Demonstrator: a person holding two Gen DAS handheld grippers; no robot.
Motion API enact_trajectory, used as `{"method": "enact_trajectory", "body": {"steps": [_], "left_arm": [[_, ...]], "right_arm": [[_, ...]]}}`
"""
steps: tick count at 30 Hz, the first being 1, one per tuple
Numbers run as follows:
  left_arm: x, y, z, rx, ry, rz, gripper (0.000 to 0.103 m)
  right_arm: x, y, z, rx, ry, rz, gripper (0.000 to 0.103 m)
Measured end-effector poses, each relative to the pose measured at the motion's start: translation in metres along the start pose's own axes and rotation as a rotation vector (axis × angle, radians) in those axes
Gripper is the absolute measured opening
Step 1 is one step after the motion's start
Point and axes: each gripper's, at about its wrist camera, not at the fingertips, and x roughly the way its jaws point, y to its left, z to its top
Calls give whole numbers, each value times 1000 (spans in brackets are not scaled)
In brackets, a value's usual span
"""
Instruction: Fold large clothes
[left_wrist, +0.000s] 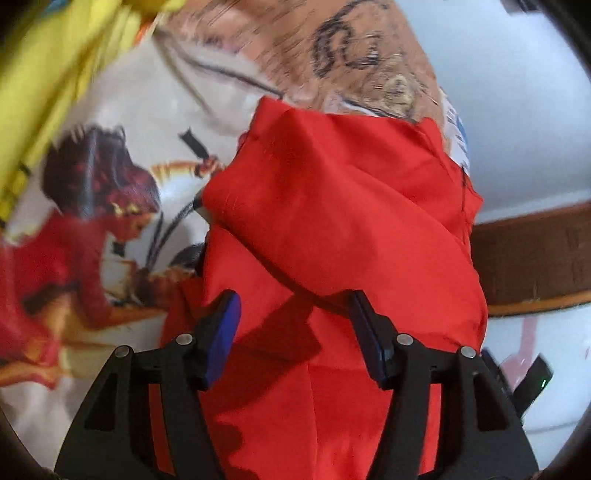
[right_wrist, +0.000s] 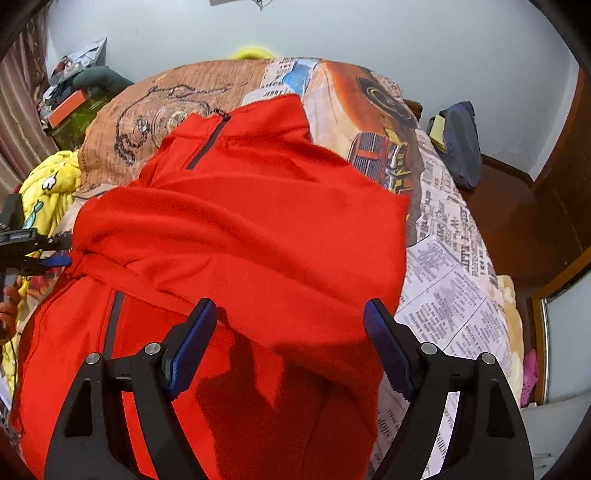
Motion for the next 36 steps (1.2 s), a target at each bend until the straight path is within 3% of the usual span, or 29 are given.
{"method": "enact_trajectory", "body": {"steps": [3,5,6,7,9,13,21,27,34,36], "left_arm": [[8,0,8,-43,-43,-36,59],[10,-10,15,-13,-63,-40,52],[10,-15,18,11,-73,-16,40],[12,-19,20,33,-78,4,21],[9,-34,21,97,-87,50,4],[-17,-66,13,231,-201,137,1],[-89,-96,-11,323,-326,146,1],[-76,-78,-19,309,-268,227,1],[-7,-43,-43,411,-141,471,3],[6,-38,-49,434,-122,502,7]], "right_arm": [[0,0,-3,-1,5,-3,79],[-1,-2,-4,3,9,-1,79],[-2,-2,-5,4,13,-1,79],[-3,-2,-5,3,17,1,79],[-6,0,-7,0,14,6,79],[-9,7,-8,-20,12,14,79],[-16,18,-4,-26,-7,40,79],[-20,19,-3,-5,-20,59,79],[-5,13,-3,28,15,71,79],[6,8,-2,43,42,53,79]]}}
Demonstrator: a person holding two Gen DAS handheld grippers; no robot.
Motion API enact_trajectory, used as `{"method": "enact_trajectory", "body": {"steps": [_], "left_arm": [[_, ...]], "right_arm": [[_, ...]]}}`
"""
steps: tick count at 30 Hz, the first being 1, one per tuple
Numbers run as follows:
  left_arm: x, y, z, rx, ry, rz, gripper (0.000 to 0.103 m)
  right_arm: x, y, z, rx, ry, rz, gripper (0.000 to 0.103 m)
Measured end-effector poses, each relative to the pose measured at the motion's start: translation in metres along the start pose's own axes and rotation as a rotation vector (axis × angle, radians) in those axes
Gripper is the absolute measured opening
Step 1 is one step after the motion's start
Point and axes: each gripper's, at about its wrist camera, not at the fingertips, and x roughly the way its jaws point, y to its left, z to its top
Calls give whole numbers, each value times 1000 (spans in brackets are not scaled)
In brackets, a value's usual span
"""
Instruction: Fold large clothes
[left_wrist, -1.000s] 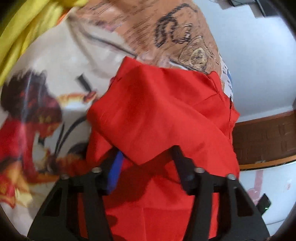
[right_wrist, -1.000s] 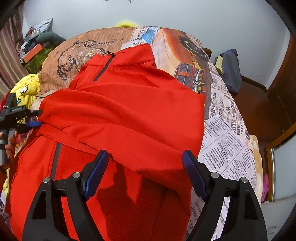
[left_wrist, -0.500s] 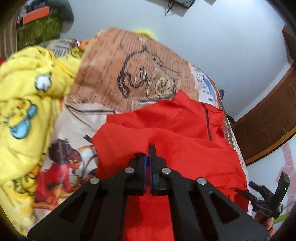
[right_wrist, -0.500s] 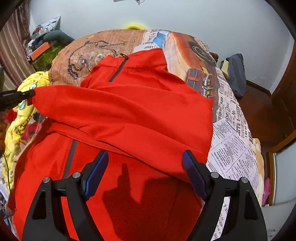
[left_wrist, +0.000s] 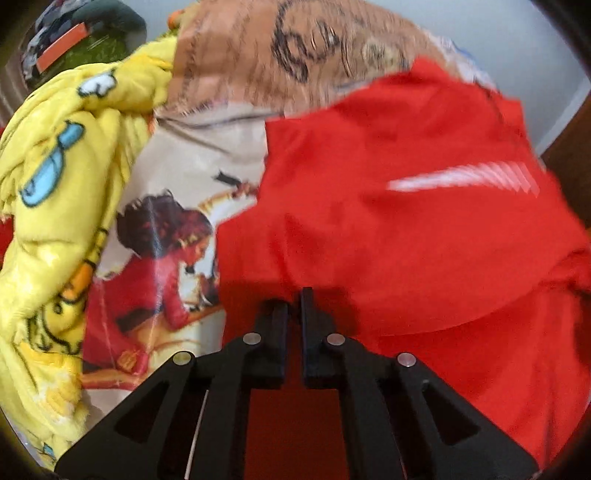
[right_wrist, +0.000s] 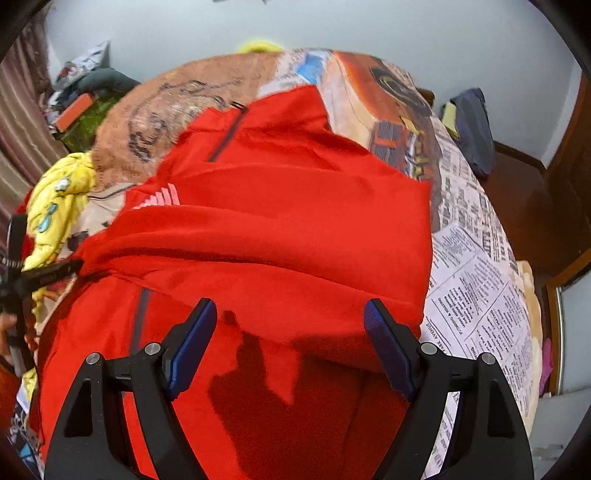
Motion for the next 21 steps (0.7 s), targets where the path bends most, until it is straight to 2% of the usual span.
{"method": "enact_trajectory", "body": {"steps": [5,8,11,13,15,21], "left_arm": [[5,-23,-11,166,-13,110,12],[1,-26,-14,204,4,132,16],[-12,-18,-13,171,15,103,27],[-27,-13,-11,152,-2,78,44],[-45,-12,-7,149,-42,71,53],[-97,-23,18,184,-163,63,66]], "right_arm": [[19,-3,-4,-14,56,-15,79],[16,6,-8,-78,64,-50,79],[9,10,-12,-119,83,-55,79],[-1,7,-14,-122,84,-24,79],[-10,3,-14,-113,74,-6,79],[-47,-12,8,-73,-24,-5,79]]}}
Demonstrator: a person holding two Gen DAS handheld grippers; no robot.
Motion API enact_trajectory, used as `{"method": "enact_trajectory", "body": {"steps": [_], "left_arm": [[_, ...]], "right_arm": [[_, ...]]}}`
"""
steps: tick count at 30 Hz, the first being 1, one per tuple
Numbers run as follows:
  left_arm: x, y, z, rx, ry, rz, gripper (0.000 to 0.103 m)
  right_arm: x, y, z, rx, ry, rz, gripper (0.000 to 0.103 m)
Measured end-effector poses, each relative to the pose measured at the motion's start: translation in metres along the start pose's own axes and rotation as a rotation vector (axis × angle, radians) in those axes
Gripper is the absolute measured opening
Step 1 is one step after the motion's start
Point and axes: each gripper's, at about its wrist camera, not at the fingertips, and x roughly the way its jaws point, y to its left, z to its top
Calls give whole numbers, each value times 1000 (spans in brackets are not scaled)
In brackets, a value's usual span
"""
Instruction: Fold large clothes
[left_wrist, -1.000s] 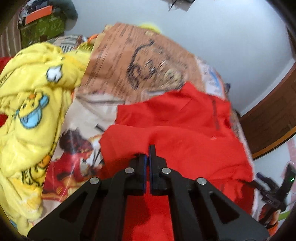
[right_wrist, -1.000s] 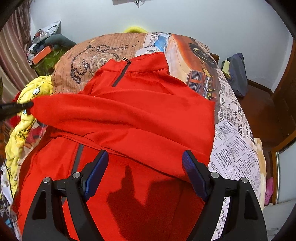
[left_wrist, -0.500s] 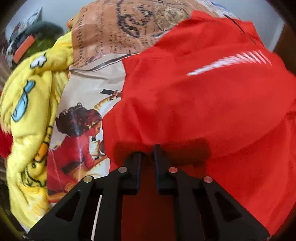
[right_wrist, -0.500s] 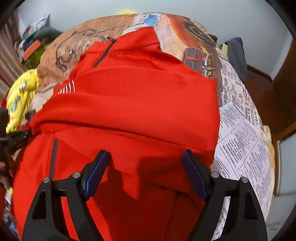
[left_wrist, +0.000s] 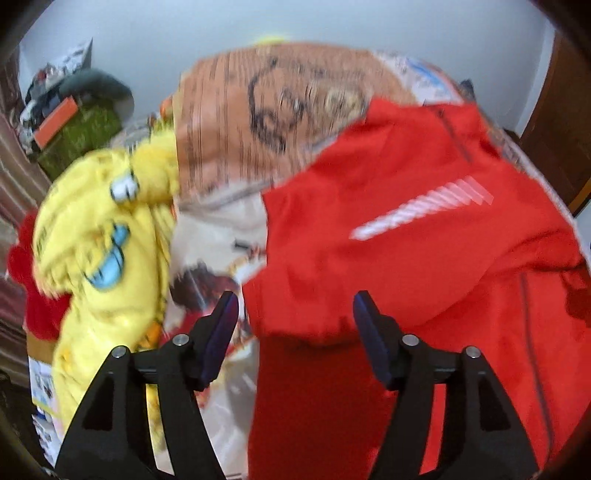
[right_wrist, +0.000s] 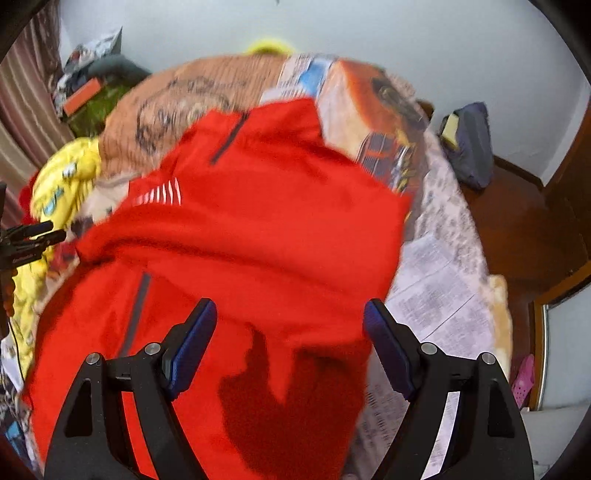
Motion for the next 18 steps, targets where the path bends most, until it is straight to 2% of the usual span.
{"method": "enact_trajectory", "body": {"steps": [8,10,13,18], "left_arm": [[-24,-23,68,29,-138,-52,76],[-20,-29,82,35,-165,-63,84],[-4,-41,104,63,-186,-60,85],[41,-52,131,68,-147,-65,85]], "right_arm": [[-18,-9,40,41,-156,8,79],[-12,-11,53,68,-178,22,79],[4,-14,71,100,-189,32,79],[46,-21,97,155,-139,64,79]]}}
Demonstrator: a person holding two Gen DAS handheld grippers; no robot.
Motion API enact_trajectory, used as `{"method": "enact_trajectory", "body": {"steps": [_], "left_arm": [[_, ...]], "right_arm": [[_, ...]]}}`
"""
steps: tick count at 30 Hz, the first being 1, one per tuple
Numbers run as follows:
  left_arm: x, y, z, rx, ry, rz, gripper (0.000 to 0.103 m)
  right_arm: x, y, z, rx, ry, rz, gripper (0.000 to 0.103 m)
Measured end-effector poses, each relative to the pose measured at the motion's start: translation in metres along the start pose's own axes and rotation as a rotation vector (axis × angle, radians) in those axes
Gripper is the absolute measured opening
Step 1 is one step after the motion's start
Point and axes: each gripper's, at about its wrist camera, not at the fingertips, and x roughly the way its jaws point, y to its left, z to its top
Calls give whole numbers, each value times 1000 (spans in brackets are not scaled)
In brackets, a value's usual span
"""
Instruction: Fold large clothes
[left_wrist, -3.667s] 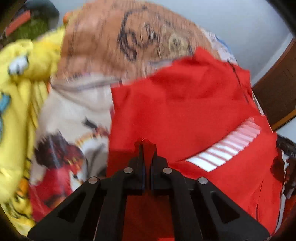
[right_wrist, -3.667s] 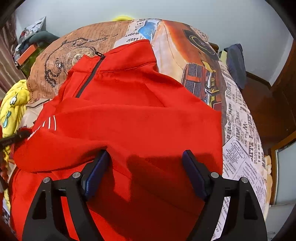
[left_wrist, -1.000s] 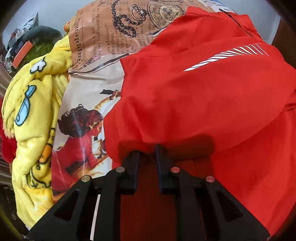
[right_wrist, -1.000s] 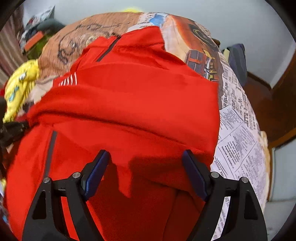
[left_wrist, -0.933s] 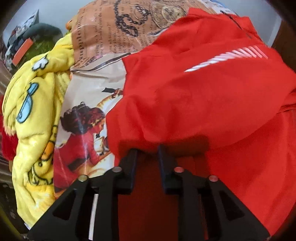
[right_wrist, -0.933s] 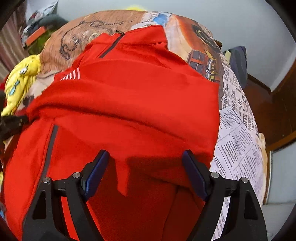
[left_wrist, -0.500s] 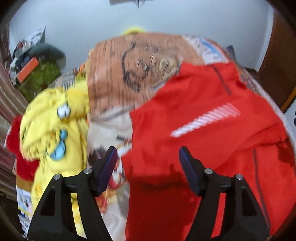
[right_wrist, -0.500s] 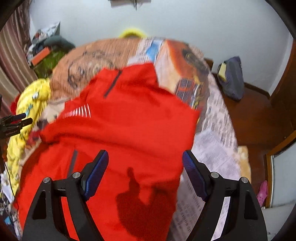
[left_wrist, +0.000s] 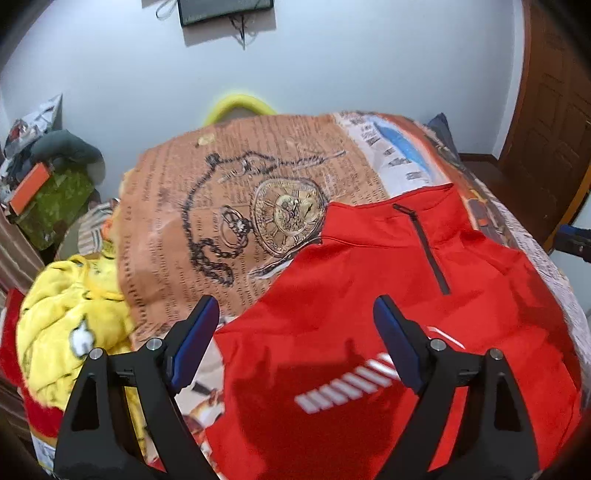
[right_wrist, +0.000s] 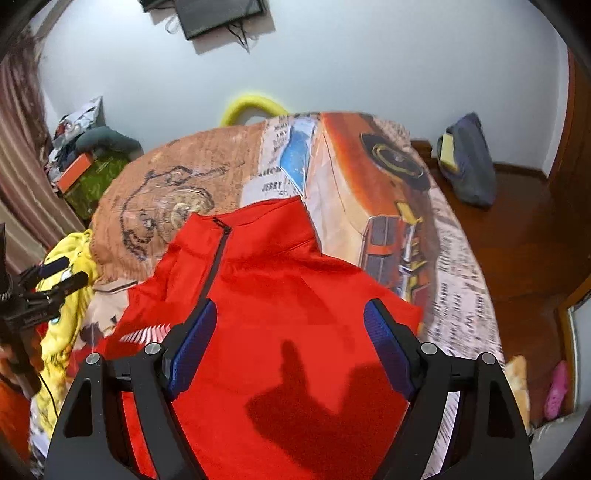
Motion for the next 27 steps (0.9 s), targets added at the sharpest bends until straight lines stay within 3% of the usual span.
{"method": "enact_trajectory", "body": {"steps": [5,15,19,23,24,26,27], "left_arm": [[57,2,11,-61,65,-58,85],[136,-14,28,-129,119,-162,85],[160,-21,32,-135,132,-179,86],[175,-12,33,-254,162,-237,87],[177,-10,32,-277,165,-256,84],[174,-10,32,-293,147,-280,72],[171,-12,32,-286,138,-283,60]], "right_arm": [[45,-6,11,15,51,10,79],[112,-11,36,-10,115,4,79],[134,-12,40,-18,155,8,58],[137,-7,38,-41,160,47,37],[137,-6,37,-39,161,57,34],[134,-3,34,-42,163,61,18],[132,-1,32,-52,165,59,16]]}}
